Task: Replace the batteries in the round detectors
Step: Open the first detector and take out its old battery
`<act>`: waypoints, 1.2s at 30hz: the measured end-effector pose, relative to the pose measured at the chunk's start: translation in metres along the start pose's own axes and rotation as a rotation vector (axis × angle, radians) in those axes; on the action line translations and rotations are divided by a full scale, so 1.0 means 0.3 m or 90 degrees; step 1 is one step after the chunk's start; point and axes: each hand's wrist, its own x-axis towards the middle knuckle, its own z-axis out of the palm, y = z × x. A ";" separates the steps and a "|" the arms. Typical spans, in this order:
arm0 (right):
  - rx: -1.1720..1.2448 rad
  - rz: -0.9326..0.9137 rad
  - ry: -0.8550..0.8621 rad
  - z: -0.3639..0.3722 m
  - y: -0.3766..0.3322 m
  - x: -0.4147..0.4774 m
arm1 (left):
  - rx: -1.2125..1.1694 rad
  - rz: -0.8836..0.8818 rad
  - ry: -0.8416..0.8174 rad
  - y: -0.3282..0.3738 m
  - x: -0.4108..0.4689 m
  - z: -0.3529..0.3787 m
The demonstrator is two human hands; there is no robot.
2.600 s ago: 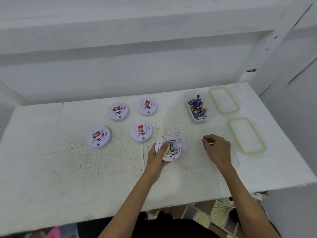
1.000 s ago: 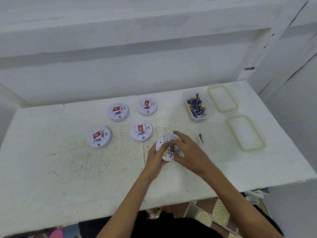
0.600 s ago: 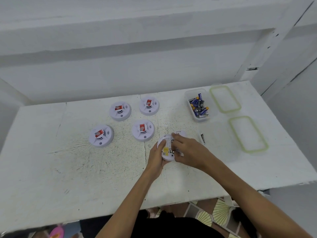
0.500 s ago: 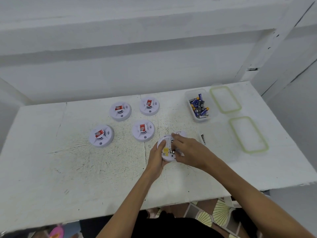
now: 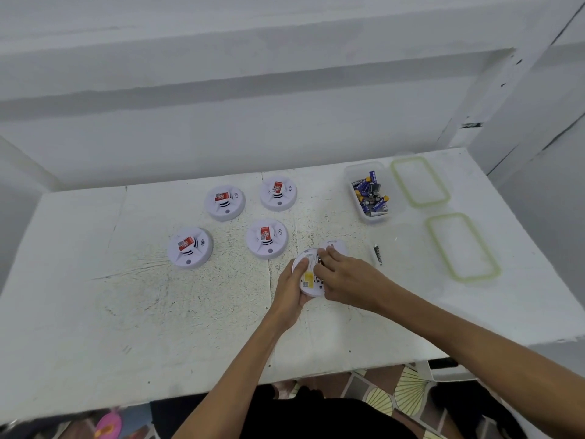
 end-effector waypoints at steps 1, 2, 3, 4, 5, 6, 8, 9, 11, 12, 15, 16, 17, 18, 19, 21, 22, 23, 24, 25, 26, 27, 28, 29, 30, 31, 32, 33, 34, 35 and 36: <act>0.002 -0.006 0.005 0.005 0.003 -0.005 | -0.006 -0.002 0.000 0.002 -0.002 0.001; 0.000 -0.007 0.010 0.011 0.005 -0.011 | -0.012 -0.005 -0.002 0.004 -0.005 0.002; -0.002 -0.007 0.020 0.011 0.003 -0.019 | -0.021 -0.006 -0.006 0.007 -0.008 0.002; 0.001 -0.003 0.029 0.011 -0.003 -0.029 | -0.027 -0.007 -0.010 0.006 -0.009 0.000; 0.012 0.002 0.043 0.008 -0.009 -0.040 | -0.032 -0.007 -0.014 0.005 -0.010 -0.001; 0.030 0.007 0.063 0.006 -0.014 -0.051 | -0.031 -0.006 -0.016 0.004 -0.010 -0.001; 0.063 0.007 0.100 0.003 -0.014 -0.071 | -0.029 -0.005 -0.016 0.001 -0.011 0.000; 0.075 0.003 0.106 -0.001 -0.012 -0.076 | -0.031 -0.007 -0.014 0.001 -0.011 0.002; 0.098 0.002 0.107 -0.019 -0.004 -0.081 | -0.032 -0.011 -0.008 -0.001 -0.008 0.002; 0.095 0.001 0.107 -0.028 0.001 -0.082 | -0.032 -0.012 -0.006 -0.003 -0.006 0.001; 0.057 0.000 0.104 -0.048 0.001 -0.088 | -0.034 -0.013 -0.001 -0.002 -0.003 -0.002; 0.051 0.000 0.112 -0.050 -0.001 -0.091 | -0.036 -0.014 0.001 -0.003 -0.002 -0.003; 0.048 0.000 0.127 -0.047 -0.003 -0.092 | -0.037 -0.014 0.002 -0.003 -0.004 -0.002; 0.048 -0.004 0.148 -0.041 -0.004 -0.091 | -0.032 -0.011 0.002 -0.002 -0.005 0.001; 0.051 -0.010 0.167 -0.032 -0.004 -0.087 | -0.026 -0.007 0.000 -0.002 -0.007 0.004; 0.075 -0.017 0.188 -0.013 -0.010 -0.079 | -0.028 0.003 -0.013 -0.009 -0.008 0.004; 0.104 -0.008 0.199 -0.007 -0.021 -0.077 | -0.033 0.006 -0.017 -0.011 -0.009 0.003; 0.147 0.016 0.216 -0.006 -0.036 -0.078 | -0.037 0.006 -0.017 -0.011 -0.011 0.004; 0.195 0.054 0.242 -0.011 -0.052 -0.080 | -0.036 0.006 -0.015 -0.011 -0.012 0.005; 0.244 0.103 0.274 -0.021 -0.068 -0.082 | -0.032 0.006 -0.014 -0.011 -0.012 0.005; 0.289 0.162 0.311 -0.032 -0.082 -0.084 | -0.025 0.007 -0.013 -0.012 -0.011 0.005; 0.329 0.224 0.348 -0.045 -0.091 -0.087 | -0.019 0.007 -0.013 -0.013 -0.010 0.005; 0.373 0.284 0.384 -0.061 -0.094 -0.089 | -0.012 0.006 -0.012 -0.014 -0.010 0.006; 0.417 0.338 0.419 -0.075 -0.090 -0.092 | -0.008 0.005 -0.011 -0.014 -0.010 0.007; 0.460 0.387 0.454 -0.088 -0.080 -0.096 | -0.007 0.003 -0.010 -0.015 -0.009 0.005; 0.491 0.434 0.485 -0.101 -0.066 -0.102 | -0.007 0.002 -0.010 -0.017 -0.007 0.003; 0.503 0.475 0.507 -0.112 -0.046 -0.110 | -0.005 0.002 -0.011 -0.017 -0.006 0.003; 0.500 0.511 0.517 -0.118 -0.024 -0.119 | -0.004 0.003 -0.011 -0.017 -0.005 0.002; 0.491 0.543 0.517 -0.121 -0.001 -0.130 | -0.002 0.005 -0.011 -0.018 -0.005 0.003; 0.483 0.573 0.509 -0.120 0.022 -0.143 | -0.001 0.005 -0.012 -0.018 -0.004 0.003; 0.474 0.601 0.497 -0.114 0.044 -0.155 | -0.002 0.005 -0.014 -0.019 -0.004 0.003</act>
